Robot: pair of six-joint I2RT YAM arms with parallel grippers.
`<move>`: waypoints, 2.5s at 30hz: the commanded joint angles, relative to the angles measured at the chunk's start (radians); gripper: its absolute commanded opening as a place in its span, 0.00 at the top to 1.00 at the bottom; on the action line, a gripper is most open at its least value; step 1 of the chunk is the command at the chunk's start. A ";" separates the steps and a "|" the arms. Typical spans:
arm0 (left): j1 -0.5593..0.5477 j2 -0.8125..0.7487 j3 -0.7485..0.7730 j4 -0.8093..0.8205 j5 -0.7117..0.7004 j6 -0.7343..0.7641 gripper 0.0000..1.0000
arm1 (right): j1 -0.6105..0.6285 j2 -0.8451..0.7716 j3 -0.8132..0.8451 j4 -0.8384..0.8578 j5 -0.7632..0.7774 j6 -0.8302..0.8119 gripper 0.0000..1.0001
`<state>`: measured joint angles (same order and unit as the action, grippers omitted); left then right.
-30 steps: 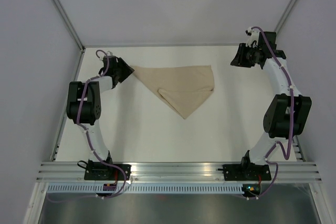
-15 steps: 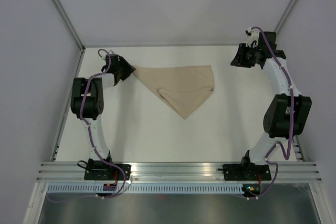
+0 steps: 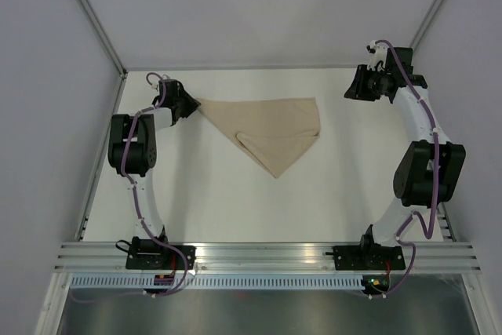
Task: Fold the napkin, place the utensils inside, and roll it up
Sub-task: Fold the napkin
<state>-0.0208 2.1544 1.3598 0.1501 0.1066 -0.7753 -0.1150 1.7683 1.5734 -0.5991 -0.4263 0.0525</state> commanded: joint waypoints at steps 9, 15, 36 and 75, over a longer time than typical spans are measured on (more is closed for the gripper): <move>0.001 0.036 0.064 -0.012 0.019 -0.045 0.82 | 0.000 -0.012 0.033 -0.008 -0.006 0.021 0.65; -0.010 0.013 0.035 0.055 0.048 -0.027 0.94 | 0.000 -0.013 0.030 -0.008 -0.003 0.018 0.65; -0.125 -0.093 -0.151 0.629 0.566 0.047 0.98 | 0.003 -0.023 0.027 -0.008 -0.008 0.015 0.65; -0.396 -0.125 -0.185 0.273 0.996 0.475 0.98 | 0.018 -0.043 0.010 -0.011 -0.002 0.009 0.65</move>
<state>-0.4061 2.0930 1.1759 0.5030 1.0760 -0.4335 -0.1017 1.7679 1.5734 -0.5995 -0.4316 0.0490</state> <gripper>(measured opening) 0.026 0.349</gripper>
